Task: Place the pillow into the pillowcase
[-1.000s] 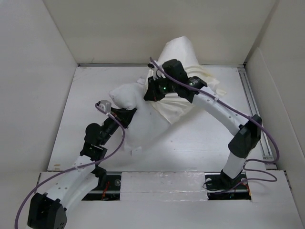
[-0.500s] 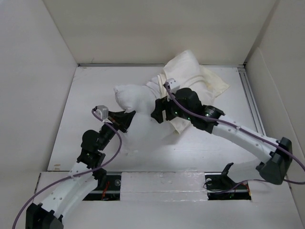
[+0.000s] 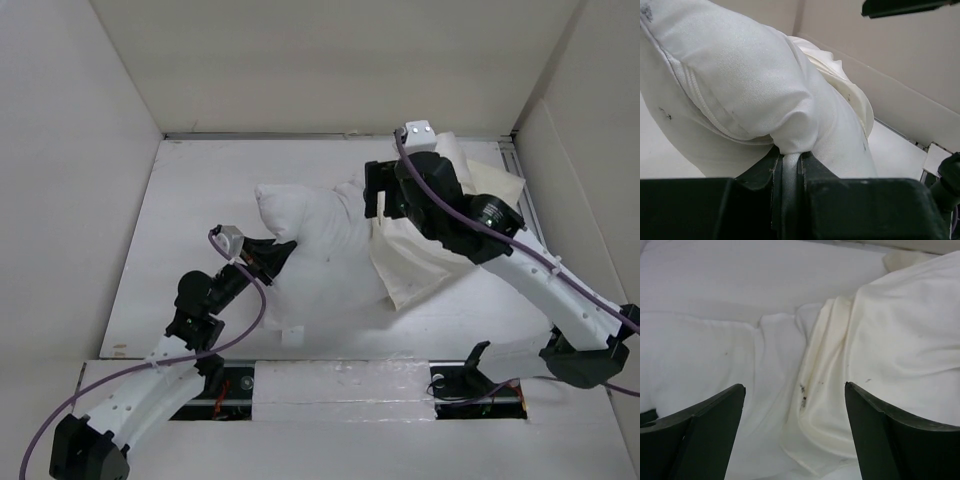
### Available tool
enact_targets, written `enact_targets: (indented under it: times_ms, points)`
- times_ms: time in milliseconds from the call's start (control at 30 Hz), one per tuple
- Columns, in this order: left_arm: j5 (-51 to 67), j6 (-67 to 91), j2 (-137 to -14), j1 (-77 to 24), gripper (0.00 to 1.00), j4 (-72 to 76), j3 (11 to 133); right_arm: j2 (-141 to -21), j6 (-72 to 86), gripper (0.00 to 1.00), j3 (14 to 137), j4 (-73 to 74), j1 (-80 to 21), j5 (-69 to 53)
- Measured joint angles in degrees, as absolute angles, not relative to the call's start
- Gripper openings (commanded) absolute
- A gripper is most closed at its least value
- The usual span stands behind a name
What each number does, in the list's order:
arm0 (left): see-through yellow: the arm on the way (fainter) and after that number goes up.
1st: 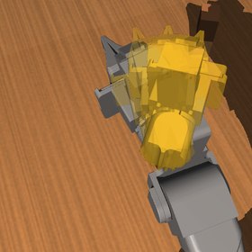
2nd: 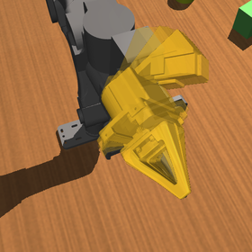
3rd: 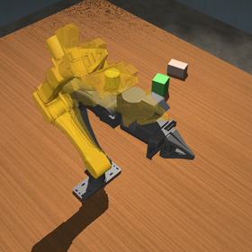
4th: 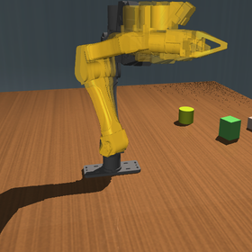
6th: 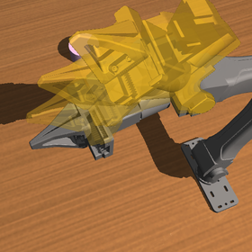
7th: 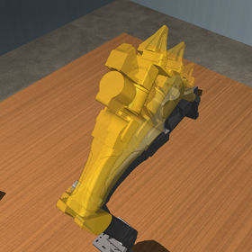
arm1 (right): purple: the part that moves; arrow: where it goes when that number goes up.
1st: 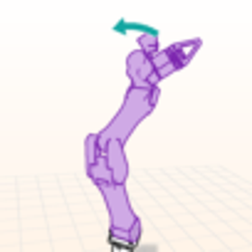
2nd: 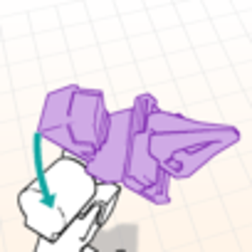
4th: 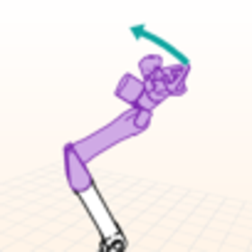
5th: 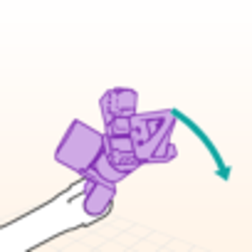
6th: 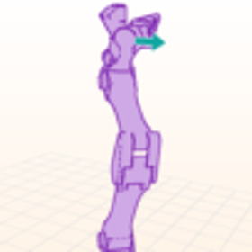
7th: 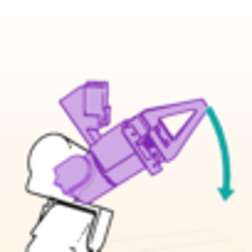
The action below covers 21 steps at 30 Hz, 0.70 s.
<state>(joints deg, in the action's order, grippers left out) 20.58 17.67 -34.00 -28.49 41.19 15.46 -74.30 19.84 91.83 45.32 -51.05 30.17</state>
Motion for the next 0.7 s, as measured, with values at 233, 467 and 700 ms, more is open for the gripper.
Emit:
enact_targets:
  times_ms: [233,467,700]
  points:
    - [21.65,16.49,-33.32,-29.67,0.0,41.74,15.4,-85.86,16.12,0.42,107.53,52.4,-46.06,36.93]
    - [22.17,16.29,-33.36,-29.74,0.0,41.78,15.4,-99.59,12.1,0.43,107.28,52.75,-40.34,34.3]
    - [22.35,16.14,-34.0,-30.04,0.0,42.0,15.4,-104.79,10.02,0.43,106.65,52.42,-39.18,32.36]
